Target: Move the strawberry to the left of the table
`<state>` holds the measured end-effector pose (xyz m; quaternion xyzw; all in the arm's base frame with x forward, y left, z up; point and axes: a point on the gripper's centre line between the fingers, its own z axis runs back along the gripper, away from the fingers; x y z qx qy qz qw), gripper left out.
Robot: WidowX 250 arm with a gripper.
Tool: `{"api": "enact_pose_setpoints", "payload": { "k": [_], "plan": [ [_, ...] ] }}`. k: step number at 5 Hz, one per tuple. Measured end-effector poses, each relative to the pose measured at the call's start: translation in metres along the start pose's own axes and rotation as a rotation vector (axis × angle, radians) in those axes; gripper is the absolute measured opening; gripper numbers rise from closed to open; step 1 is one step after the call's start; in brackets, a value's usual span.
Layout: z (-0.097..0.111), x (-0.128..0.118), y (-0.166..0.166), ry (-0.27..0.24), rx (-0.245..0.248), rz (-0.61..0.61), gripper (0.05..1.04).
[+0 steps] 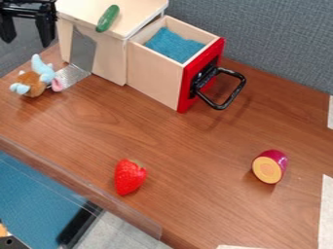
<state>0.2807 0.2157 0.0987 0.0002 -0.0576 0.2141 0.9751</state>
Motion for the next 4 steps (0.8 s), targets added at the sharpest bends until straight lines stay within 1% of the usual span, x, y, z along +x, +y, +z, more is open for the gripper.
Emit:
{"api": "enact_pose_setpoints", "payload": {
  "k": [1, 2, 3, 4],
  "plan": [
    [-0.009, -0.004, -0.002, 0.021, -0.005, -0.001, 1.001],
    [-0.015, -0.038, -0.042, 0.048, -0.012, -0.111, 1.001],
    [-0.005, -0.072, -0.084, 0.029, -0.02, -0.247, 1.001],
    [0.0, -0.105, -0.122, 0.029, -0.046, -0.342, 1.001]
  ]
}}
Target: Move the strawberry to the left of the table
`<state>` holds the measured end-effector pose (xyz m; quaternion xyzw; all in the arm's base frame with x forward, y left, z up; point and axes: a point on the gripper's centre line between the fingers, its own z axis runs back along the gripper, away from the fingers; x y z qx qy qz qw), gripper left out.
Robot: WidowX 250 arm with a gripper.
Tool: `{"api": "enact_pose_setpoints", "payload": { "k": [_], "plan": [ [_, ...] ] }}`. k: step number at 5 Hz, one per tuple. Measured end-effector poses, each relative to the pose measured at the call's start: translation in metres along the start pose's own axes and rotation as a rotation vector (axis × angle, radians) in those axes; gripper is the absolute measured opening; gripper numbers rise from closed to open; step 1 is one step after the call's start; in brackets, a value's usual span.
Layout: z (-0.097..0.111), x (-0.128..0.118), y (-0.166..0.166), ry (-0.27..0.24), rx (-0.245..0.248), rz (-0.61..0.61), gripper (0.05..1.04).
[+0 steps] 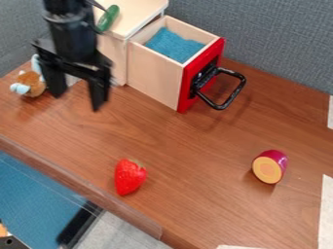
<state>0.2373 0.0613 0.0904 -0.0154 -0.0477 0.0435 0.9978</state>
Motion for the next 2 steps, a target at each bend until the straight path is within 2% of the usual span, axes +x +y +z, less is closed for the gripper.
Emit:
{"api": "enact_pose_setpoints", "payload": {
  "k": [1, 2],
  "plan": [
    [-0.013, -0.018, -0.047, 0.027, -0.007, -0.095, 1.001],
    [-0.031, -0.025, -0.067, 0.032, 0.013, -0.127, 1.001]
  ]
}}
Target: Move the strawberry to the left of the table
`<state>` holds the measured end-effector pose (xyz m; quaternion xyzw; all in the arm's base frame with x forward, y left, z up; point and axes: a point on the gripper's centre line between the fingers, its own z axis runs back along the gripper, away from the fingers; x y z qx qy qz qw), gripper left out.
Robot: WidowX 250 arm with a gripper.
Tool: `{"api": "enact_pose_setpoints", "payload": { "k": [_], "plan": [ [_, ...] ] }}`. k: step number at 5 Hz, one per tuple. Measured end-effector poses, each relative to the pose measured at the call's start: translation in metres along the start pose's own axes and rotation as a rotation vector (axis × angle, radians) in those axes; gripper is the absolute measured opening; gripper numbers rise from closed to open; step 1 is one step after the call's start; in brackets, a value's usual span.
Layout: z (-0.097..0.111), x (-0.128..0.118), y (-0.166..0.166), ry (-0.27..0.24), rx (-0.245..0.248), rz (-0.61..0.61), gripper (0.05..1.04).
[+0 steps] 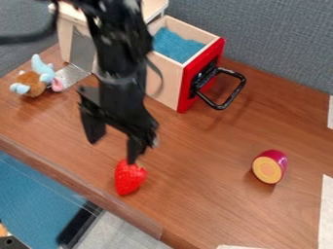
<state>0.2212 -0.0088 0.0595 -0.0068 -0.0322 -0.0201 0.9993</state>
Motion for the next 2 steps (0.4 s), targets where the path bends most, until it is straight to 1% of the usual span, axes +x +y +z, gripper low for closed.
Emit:
{"api": "enact_pose_setpoints", "payload": {
  "k": [1, 2],
  "plan": [
    [-0.021, -0.003, -0.005, 0.016, -0.002, -0.01, 1.001],
    [-0.044, -0.003, -0.002, 0.02, -0.025, 0.024, 1.001]
  ]
}}
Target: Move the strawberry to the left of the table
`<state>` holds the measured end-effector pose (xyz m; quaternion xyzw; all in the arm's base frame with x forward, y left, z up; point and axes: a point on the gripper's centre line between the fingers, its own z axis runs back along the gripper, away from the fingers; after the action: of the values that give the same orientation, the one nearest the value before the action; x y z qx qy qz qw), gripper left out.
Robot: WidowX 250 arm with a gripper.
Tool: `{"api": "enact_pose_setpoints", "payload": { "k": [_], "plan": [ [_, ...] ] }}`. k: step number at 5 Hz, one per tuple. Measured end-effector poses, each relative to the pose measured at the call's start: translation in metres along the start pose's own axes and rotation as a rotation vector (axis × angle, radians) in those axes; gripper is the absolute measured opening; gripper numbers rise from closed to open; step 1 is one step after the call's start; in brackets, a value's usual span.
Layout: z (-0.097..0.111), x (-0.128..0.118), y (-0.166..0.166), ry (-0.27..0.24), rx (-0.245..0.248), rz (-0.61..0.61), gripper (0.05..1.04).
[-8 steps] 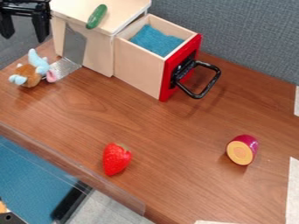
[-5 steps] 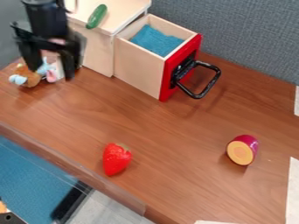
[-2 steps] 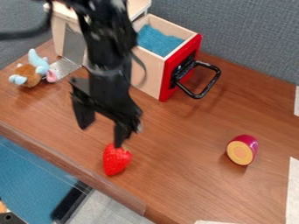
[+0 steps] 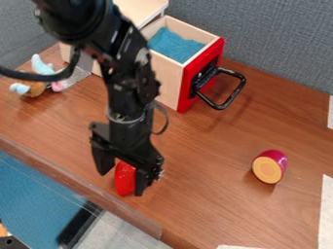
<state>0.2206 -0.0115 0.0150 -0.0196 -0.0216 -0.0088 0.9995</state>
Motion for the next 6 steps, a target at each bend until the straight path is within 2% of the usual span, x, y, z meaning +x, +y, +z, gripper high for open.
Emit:
{"api": "enact_pose_setpoints", "payload": {
  "k": [1, 2, 3, 4, 5, 6],
  "plan": [
    [-0.016, 0.003, 0.004, -0.013, 0.007, 0.017, 1.001],
    [-0.02, 0.008, 0.01, -0.04, 0.002, 0.053, 0.948],
    [-0.017, 0.007, 0.01, -0.035, -0.02, 0.054, 0.771],
    [0.007, 0.01, 0.015, -0.074, -0.042, 0.056, 0.771],
    [0.045, 0.025, 0.022, -0.129, -0.039, 0.039, 0.771],
    [0.089, 0.057, 0.04, -0.178, -0.048, 0.068, 0.771]
  ]
}}
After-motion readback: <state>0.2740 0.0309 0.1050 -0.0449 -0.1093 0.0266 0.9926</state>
